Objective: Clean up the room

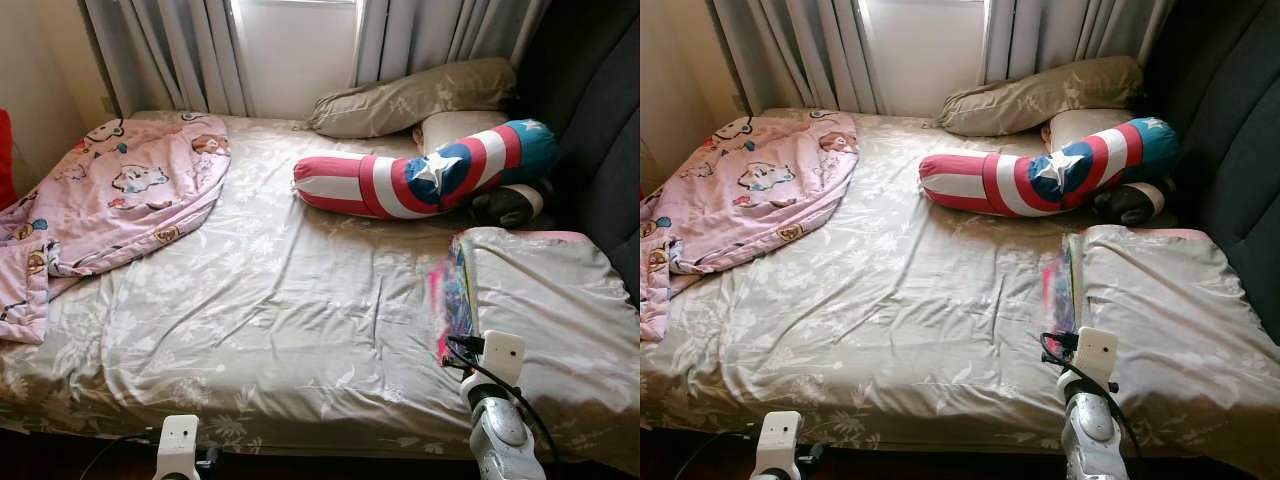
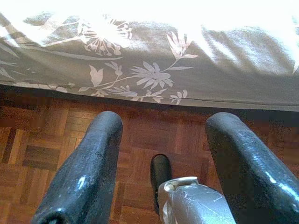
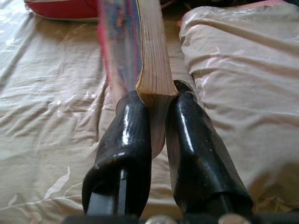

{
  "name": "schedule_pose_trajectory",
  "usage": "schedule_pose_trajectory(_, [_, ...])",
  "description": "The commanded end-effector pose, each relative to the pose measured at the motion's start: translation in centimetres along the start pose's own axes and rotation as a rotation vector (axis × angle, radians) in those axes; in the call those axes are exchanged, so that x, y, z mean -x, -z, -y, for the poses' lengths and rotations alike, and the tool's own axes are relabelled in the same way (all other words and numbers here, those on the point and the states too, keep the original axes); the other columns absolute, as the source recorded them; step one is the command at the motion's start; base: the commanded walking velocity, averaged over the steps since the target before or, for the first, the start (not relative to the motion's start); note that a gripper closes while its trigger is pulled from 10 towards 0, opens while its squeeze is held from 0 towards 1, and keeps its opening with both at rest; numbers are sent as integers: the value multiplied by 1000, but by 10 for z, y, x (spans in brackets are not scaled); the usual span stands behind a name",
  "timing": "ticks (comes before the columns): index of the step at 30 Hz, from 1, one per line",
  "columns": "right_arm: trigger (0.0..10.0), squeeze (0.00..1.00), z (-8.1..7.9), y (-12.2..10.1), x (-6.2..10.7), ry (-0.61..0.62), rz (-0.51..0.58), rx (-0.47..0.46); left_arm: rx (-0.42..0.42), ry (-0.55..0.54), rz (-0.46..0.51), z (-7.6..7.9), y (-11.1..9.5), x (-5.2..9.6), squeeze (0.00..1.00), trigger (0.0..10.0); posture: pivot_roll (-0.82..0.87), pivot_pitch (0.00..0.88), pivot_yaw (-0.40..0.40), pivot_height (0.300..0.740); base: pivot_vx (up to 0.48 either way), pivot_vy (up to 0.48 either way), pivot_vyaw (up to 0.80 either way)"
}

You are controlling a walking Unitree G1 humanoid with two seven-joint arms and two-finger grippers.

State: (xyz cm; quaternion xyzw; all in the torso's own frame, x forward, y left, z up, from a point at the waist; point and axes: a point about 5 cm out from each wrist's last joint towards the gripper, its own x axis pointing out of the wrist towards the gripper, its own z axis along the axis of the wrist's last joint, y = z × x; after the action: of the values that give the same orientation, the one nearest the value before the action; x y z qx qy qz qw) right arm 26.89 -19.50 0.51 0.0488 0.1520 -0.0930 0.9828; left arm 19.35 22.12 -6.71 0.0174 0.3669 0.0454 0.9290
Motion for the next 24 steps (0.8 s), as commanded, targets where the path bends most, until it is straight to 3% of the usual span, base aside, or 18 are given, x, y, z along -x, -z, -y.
schedule_pose_trajectory(1, [10000,0,-2,-11,-4,-13,49,1,11,-1,-26,0,6,2,0,10000,75,0,-50,740,0,0,0])
schedule_pose_trajectory(24, [10000,0,-15,-10,-2,-87,50,-23,10,4,-30,1,9,3,0,10000,66,0,-49,740,263,0,0])
